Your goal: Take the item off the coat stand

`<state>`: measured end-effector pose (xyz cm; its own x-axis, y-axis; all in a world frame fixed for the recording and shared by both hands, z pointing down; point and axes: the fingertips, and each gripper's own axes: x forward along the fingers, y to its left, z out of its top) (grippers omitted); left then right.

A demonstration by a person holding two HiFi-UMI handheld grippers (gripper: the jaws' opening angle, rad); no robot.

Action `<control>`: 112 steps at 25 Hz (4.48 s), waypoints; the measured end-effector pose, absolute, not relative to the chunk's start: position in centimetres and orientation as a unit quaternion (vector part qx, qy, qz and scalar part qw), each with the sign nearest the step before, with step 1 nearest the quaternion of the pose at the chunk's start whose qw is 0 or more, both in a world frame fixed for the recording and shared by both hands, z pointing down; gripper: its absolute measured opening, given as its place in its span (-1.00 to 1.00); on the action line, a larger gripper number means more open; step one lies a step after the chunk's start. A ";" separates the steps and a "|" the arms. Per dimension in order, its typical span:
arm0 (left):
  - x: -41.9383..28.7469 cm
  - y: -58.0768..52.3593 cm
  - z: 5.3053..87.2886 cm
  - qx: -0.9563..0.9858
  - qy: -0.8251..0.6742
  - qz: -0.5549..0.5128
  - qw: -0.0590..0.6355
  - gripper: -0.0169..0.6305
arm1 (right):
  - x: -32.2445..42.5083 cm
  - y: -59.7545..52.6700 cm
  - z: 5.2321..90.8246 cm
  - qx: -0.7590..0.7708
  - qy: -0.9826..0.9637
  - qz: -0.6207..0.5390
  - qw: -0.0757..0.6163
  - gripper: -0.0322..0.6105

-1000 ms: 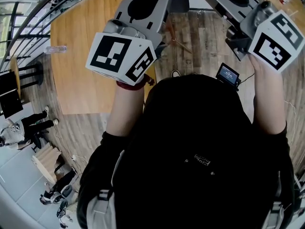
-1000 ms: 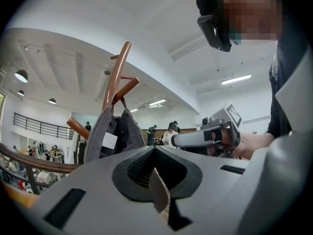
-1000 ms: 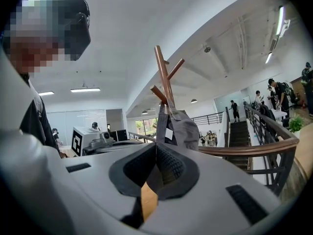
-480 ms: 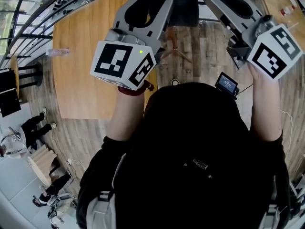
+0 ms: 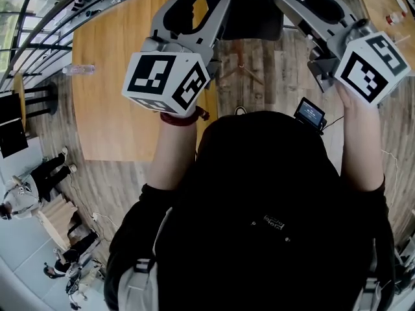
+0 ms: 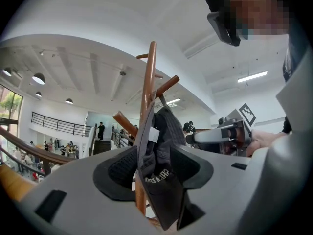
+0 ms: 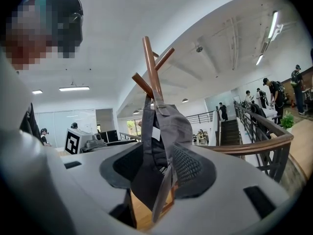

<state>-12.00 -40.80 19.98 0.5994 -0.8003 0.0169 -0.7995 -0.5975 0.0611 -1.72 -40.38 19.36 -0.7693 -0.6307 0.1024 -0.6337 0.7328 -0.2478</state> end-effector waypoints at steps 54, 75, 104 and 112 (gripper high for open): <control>-11.0 -43.6 21.0 0.909 -0.413 -0.025 0.041 -0.88 | -4.0 -42.3 19.1 0.354 -0.929 0.085 0.063 -0.80; -9.6 -37.9 16.9 0.906 -0.421 -0.047 -0.007 -0.88 | -2.9 -37.2 15.0 0.323 -0.945 0.042 0.021 -0.80; 7.1 -30.8 15.3 0.952 -0.302 -0.047 -0.022 -0.88 | 12.9 -28.8 13.7 0.422 -0.906 0.026 0.000 -0.81; 8.8 -32.0 17.2 0.964 -0.264 -0.038 0.005 -0.88 | 14.3 -28.9 15.6 0.443 -0.896 0.039 0.005 -0.81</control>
<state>8.85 -31.96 17.23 0.8578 -0.5094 -0.0694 -0.5085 -0.8605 0.0303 14.29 -28.93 15.57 -0.6074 -0.7932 0.0442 -0.7940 0.6044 -0.0655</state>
